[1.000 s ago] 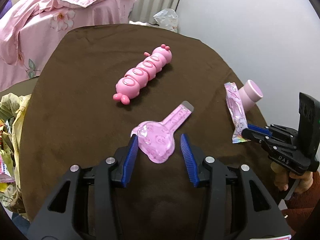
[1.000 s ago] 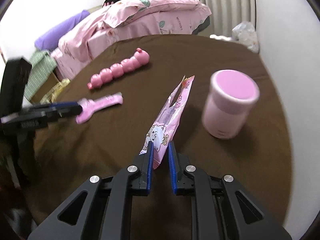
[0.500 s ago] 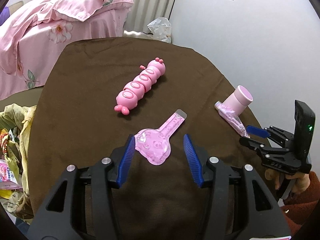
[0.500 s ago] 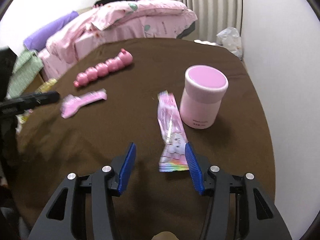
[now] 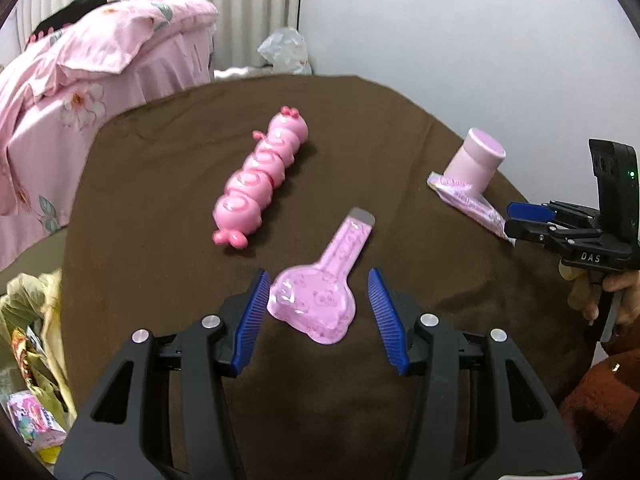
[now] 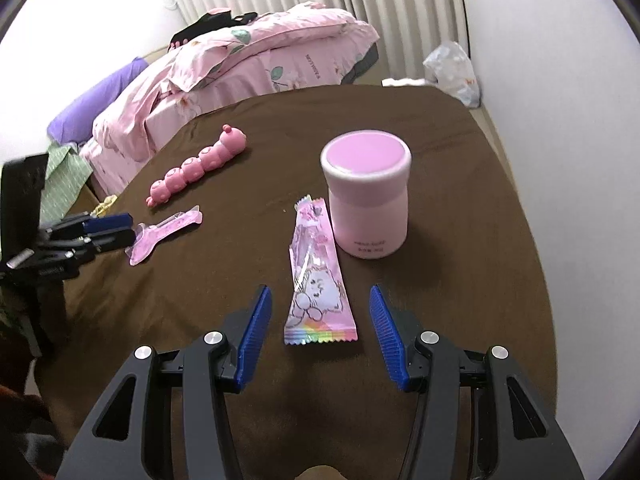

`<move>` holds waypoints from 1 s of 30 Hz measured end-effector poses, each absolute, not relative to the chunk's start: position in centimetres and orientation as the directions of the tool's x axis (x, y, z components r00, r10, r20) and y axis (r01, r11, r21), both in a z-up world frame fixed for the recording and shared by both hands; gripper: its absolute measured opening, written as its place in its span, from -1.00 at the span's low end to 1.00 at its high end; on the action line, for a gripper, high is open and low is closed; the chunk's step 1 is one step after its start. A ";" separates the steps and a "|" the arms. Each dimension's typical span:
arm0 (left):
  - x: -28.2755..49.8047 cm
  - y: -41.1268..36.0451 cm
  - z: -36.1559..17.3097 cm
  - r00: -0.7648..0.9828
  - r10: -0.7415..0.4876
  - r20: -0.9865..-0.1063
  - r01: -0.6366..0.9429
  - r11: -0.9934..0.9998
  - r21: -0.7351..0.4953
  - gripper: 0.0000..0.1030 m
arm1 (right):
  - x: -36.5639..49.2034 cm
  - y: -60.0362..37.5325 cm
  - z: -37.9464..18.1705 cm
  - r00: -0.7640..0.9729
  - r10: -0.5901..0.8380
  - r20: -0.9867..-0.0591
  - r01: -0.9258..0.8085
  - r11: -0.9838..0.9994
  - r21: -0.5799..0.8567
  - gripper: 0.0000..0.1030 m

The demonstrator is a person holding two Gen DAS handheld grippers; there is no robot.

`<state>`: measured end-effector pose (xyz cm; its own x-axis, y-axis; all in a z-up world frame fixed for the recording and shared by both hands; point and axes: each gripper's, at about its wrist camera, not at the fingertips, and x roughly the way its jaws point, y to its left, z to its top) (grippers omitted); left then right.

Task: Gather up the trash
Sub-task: 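Grasp the pink heart-shaped plastic piece with the left tool while the right tool grasps the pink candy wrapper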

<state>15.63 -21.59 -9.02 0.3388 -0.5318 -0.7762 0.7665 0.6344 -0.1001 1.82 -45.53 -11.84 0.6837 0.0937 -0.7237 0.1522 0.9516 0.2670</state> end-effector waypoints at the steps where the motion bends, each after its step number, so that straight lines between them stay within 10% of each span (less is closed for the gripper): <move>1: 15.4 -21.6 -9.2 0.318 -0.542 -0.778 0.769 0.627 -0.123 -0.05 | 1.9 -45.6 -12.0 0.679 0.093 -0.729 0.155 0.952 0.266 -0.06; 9: 12.9 -21.5 -8.7 0.262 -0.588 -0.765 0.806 0.569 -0.162 -0.04 | 2.9 -44.2 -12.5 0.656 0.035 -0.754 0.137 0.977 0.164 -0.35; 30: 12.7 -22.0 -9.4 0.332 -0.523 -0.785 0.763 0.638 -0.103 -0.25 | 1.8 -42.6 -7.1 0.741 0.031 -0.670 0.070 0.990 0.123 -0.37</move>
